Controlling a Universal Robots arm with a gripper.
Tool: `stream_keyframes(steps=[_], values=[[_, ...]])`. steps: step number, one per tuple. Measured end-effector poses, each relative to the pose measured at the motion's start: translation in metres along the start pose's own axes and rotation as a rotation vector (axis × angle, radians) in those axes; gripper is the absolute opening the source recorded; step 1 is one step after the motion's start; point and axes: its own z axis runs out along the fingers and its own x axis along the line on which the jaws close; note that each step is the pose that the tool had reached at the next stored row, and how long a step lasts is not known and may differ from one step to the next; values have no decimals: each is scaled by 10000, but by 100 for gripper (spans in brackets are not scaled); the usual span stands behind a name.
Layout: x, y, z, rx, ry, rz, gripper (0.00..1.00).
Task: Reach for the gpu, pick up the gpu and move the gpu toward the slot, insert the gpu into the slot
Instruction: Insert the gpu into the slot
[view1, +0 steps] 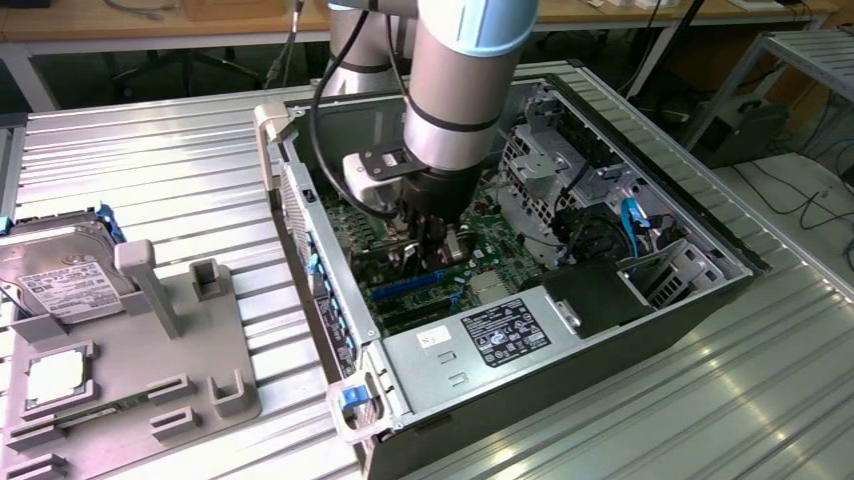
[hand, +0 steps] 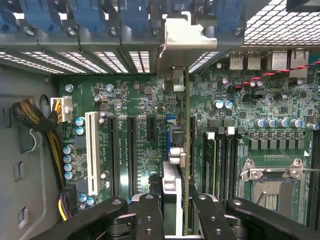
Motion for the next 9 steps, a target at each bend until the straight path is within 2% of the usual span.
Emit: stream_keyframes(steps=[9], values=[[2, 35, 50, -10, 1, 0, 28]])
